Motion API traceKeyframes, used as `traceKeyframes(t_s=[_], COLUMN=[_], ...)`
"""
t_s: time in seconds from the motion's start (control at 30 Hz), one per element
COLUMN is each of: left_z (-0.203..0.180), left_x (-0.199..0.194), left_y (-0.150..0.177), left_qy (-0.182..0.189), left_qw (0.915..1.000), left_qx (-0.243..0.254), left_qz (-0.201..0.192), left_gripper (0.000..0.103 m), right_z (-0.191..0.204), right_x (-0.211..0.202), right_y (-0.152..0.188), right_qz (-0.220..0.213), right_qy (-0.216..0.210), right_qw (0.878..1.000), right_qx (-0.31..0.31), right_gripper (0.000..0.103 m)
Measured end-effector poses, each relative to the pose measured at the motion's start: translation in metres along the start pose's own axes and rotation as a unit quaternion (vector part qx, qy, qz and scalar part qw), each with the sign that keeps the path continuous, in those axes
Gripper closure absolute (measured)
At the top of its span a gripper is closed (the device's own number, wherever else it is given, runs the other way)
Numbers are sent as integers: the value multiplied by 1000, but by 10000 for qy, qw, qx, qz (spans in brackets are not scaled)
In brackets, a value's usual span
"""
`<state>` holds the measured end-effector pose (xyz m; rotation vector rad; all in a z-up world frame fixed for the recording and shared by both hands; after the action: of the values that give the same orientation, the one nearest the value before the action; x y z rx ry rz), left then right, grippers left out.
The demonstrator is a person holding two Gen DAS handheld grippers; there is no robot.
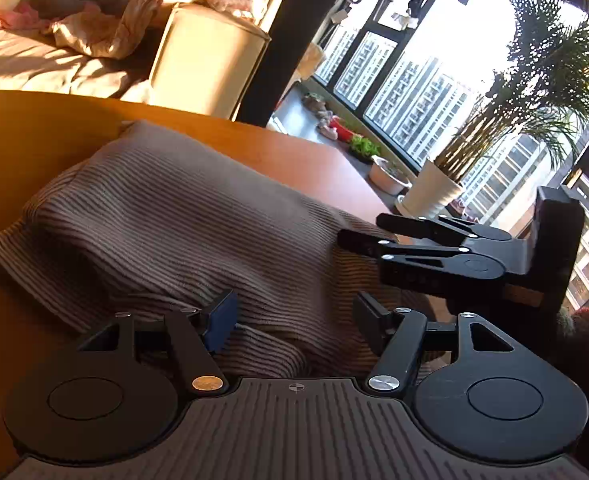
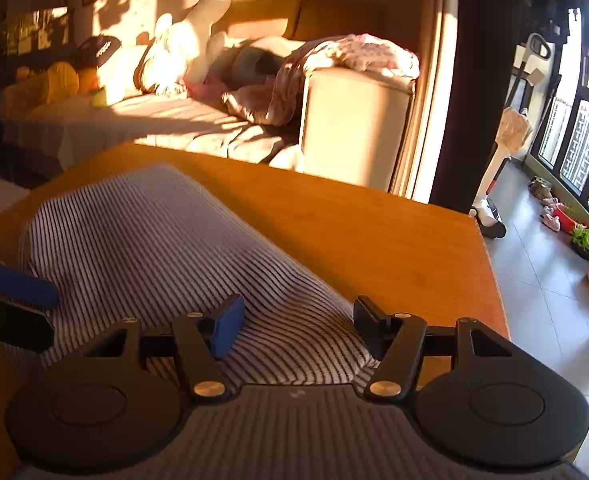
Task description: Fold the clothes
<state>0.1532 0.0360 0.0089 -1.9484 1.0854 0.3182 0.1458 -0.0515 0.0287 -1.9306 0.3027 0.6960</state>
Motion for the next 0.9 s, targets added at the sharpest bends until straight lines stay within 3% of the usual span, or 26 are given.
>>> traceKeyframes(t_s=[0.1, 0.37, 0.63, 0.9], left_z=[11, 18, 21, 22], left_x=[4, 17, 24, 21], left_y=[-1, -17, -29, -28], left_qy=[-45, -43, -190, -336], left_qw=[9999, 9999, 9996, 9991], left_qx=[-65, -125, -117, 25], left_qz=[64, -39, -177, -255], left_gripper=[46, 46, 45, 43], right_z=[6, 12, 33, 53], right_x=[0, -30, -63, -78], right_y=[6, 30, 44, 38], right_qz=[-110, -87, -189, -221], right_qy=[101, 89, -533, -873], right_qw=[9998, 9997, 9963, 9952], right_qx=[-101, 202, 653, 395], right_gripper=[41, 40, 40, 36])
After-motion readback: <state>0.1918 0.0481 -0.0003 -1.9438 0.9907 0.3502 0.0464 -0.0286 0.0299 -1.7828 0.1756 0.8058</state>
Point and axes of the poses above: each gripper's, at about its wrist camera, not at the fingertips, and x roughly the way its jaws point, z to its left, y to its underside, the point moved 3 cm from there along x, roughly the way its jaws point, and after that the axes turned 14 degrees about -x, right-handed, at the moved point
